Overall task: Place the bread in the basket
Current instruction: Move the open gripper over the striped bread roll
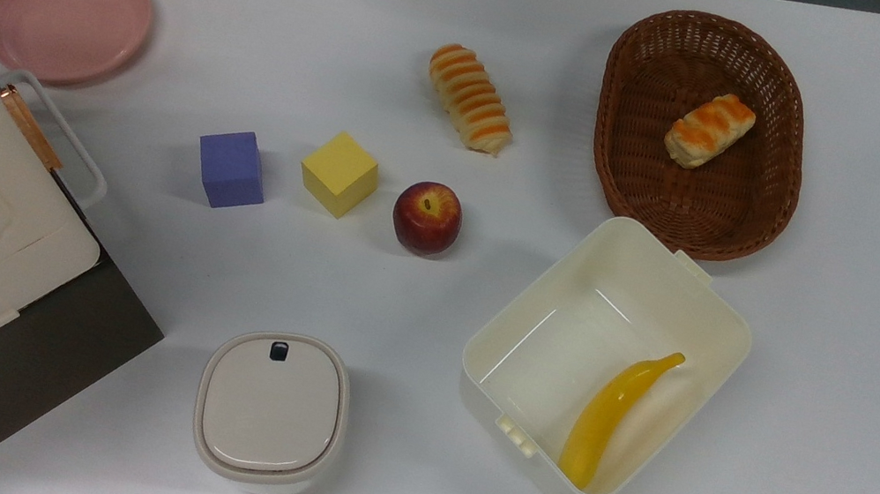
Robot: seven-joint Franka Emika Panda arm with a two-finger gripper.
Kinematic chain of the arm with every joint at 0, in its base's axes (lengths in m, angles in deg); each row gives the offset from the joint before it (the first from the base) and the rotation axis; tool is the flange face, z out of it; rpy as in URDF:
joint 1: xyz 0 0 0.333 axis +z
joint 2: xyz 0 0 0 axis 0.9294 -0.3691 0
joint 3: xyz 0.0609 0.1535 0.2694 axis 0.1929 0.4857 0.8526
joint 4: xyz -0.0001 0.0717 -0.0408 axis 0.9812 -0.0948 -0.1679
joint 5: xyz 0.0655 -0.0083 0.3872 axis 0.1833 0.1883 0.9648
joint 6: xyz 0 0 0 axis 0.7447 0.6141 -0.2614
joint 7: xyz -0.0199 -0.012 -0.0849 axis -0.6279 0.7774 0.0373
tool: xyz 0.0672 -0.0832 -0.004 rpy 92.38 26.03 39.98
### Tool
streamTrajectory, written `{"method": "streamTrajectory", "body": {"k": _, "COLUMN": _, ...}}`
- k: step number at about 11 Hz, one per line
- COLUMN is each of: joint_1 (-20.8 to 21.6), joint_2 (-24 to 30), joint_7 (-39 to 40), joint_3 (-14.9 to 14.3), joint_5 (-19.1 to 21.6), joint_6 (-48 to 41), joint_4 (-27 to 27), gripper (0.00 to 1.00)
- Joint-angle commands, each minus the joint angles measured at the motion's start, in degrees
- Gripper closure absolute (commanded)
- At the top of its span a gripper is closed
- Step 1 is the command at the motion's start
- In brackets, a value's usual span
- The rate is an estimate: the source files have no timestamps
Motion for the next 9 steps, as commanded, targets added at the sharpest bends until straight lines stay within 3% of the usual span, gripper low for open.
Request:
{"method": "streamTrajectory", "body": {"k": 1, "joint_1": 1.0, "joint_2": -1.0, "joint_7": 1.2, "joint_3": -1.1, "joint_5": 0.5, "joint_6": 3.4, "joint_4": -0.7, "gripper": 0.00}}
{"method": "streamTrajectory", "body": {"k": 9, "joint_1": -0.3, "joint_2": -4.0, "joint_7": 9.5, "joint_3": -1.1, "joint_5": 0.5, "joint_6": 8.0, "joint_4": -4.7, "gripper": 0.00}}
